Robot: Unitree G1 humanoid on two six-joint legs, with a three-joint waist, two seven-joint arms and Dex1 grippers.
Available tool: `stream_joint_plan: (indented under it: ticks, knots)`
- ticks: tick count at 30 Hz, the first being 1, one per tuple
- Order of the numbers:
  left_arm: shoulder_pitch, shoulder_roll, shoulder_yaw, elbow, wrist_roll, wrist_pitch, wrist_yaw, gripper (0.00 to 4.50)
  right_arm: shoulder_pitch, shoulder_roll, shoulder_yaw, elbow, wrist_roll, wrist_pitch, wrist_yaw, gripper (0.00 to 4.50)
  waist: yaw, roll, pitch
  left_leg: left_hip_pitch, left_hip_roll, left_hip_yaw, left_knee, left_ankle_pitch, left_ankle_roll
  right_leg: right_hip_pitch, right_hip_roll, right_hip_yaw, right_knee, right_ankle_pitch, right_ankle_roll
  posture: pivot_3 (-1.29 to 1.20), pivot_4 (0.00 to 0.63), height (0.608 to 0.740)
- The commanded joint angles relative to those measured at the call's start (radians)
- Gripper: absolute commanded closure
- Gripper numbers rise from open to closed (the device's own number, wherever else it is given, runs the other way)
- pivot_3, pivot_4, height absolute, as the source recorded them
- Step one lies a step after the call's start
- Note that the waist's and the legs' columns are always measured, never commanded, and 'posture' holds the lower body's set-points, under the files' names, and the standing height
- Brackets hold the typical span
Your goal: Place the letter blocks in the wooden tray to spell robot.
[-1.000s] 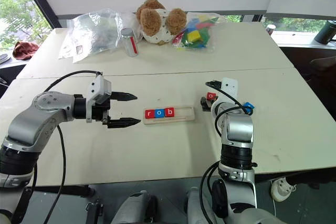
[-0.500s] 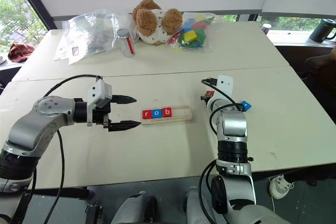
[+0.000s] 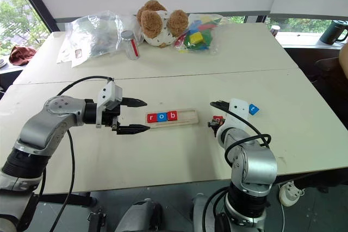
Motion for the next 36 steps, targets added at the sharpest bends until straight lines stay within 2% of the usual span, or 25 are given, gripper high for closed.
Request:
stream_joint_plan:
  ticks: [1,3,4,5,7,9,12,14,16,18,19,25,31,36]
  knots:
    - [-0.023,0.0,0.006,0.002,0.005,-0.016,-0.011,0.0,-0.014,0.028,-0.027,0.005,-0.01,0.006,-0.018,1.92,0.0,0.0,0.0,0.0,0.0,0.0,0.0,0.0,0.0,0.0,0.0,0.0,0.0,0.0,0.0,0.0,0.15,0.74]
    - [-0.026,0.002,0.007,0.004,0.004,-0.016,-0.012,0.0,-0.014,0.014,-0.017,0.009,-0.004,0.008,-0.009,1.03,-0.001,0.0,0.0,0.0,0.0,0.0,0.0,0.0,0.0,0.0,0.0,0.0,0.0,0.0,0.0,0.0,0.15,0.74]
    - [-0.026,0.004,0.008,0.004,0.004,-0.015,-0.013,0.0,-0.017,0.002,-0.016,0.006,-0.004,0.008,-0.007,0.42,-0.001,0.0,0.0,0.0,0.0,0.0,0.0,0.0,0.0,0.0,0.0,0.0,0.0,0.0,0.0,0.0,0.15,0.74]
    - [-0.025,0.008,0.011,0.005,0.004,-0.017,-0.014,0.0,-0.025,-0.023,-0.012,-0.002,-0.002,0.008,0.001,0.07,0.0,0.0,0.0,0.0,0.0,0.0,0.0,0.0,0.0,0.0,-0.001,0.0,0.0,0.0,0.0,0.0,0.15,0.74]
    - [-0.022,0.019,0.017,0.007,0.005,-0.019,-0.019,0.0,-0.049,-0.107,0.005,-0.021,0.015,0.0,0.033,0.07,0.001,0.0,0.0,0.0,0.0,0.0,0.0,0.0,0.0,0.0,-0.001,0.0,0.0,0.0,0.0,0.0,0.15,0.74]
    - [-0.019,0.034,0.024,0.014,0.007,-0.025,-0.03,0.0,-0.088,-0.245,0.028,-0.013,0.047,-0.046,0.097,0.07,0.0,0.0,0.0,0.0,-0.001,0.0,0.0,0.0,0.0,0.0,-0.001,0.0,-0.001,0.0,0.0,0.0,0.15,0.74]
    - [-0.025,0.055,0.026,0.028,0.001,-0.032,-0.059,0.0,-0.151,-0.464,0.045,0.08,0.162,-0.19,0.31,0.07,-0.003,0.0,0.0,0.0,-0.001,0.001,0.0,0.0,0.0,0.0,-0.001,-0.001,-0.002,0.0,0.0,0.0,0.15,0.74]
    - [-0.033,0.066,0.019,0.033,-0.003,-0.037,-0.087,0.0,-0.145,-0.635,0.065,0.175,0.27,-0.411,0.6,0.07,-0.003,0.0,0.0,0.001,0.0,0.001,-0.001,0.0,0.001,0.002,0.0,-0.001,-0.003,0.0,0.0,0.0,0.15,0.74]
    - [-0.039,0.076,0.008,0.037,0.002,-0.047,-0.114,0.0,-0.077,-0.817,0.099,0.284,0.313,-0.718,0.914,0.07,0.001,0.0,0.001,0.003,0.002,-0.001,-0.001,-0.001,0.002,0.008,0.003,-0.002,-0.008,0.0,0.0,0.0,0.15,0.74]
    - [-0.042,0.083,0.003,0.044,0.012,-0.059,-0.129,0.0,-0.034,-0.942,0.145,0.396,0.318,-0.913,1.116,0.07,0.007,0.0,0.001,0.006,0.003,-0.002,-0.002,-0.003,0.006,0.013,0.004,-0.003,-0.015,0.0,0.0,0.0,0.15,0.74]
    - [-0.042,0.087,0.002,0.046,0.017,-0.065,-0.134,0.0,-0.037,-0.973,0.17,0.462,0.31,-0.988,1.172,0.07,0.007,-0.001,0.001,0.007,0.003,-0.002,-0.002,-0.004,0.007,0.015,0.004,-0.003,-0.016,0.0,0.0,0.0,0.15,0.74]
    - [0.001,0.096,0.02,-0.009,0.012,-0.044,-0.112,0.0,-0.124,-0.98,0.275,0.819,0.252,-1.312,1.344,0.07,0.0,-0.001,0.001,0.01,0.002,0.004,0.0,-0.005,0.008,0.016,-0.001,0.0,-0.015,0.0,0.001,0.0,0.15,0.74]
    - [0.052,0.097,0.055,-0.051,-0.001,-0.007,-0.056,0.0,-0.156,-0.934,0.328,1.009,0.202,-1.453,1.379,0.07,0.006,-0.001,0.001,0.01,0.003,0.003,-0.002,-0.005,0.008,0.015,-0.001,0.001,-0.015,0.0,0.001,0.0,0.15,0.74]
    - [0.082,0.096,0.069,-0.062,-0.007,0.01,-0.023,0.0,-0.16,-0.9,0.335,1.093,0.18,-1.509,1.369,0.07,0.024,-0.001,0.001,0.01,0.002,0.004,-0.001,-0.005,0.007,0.015,-0.003,0.001,-0.014,0.0,0.001,0.0,0.15,0.74]
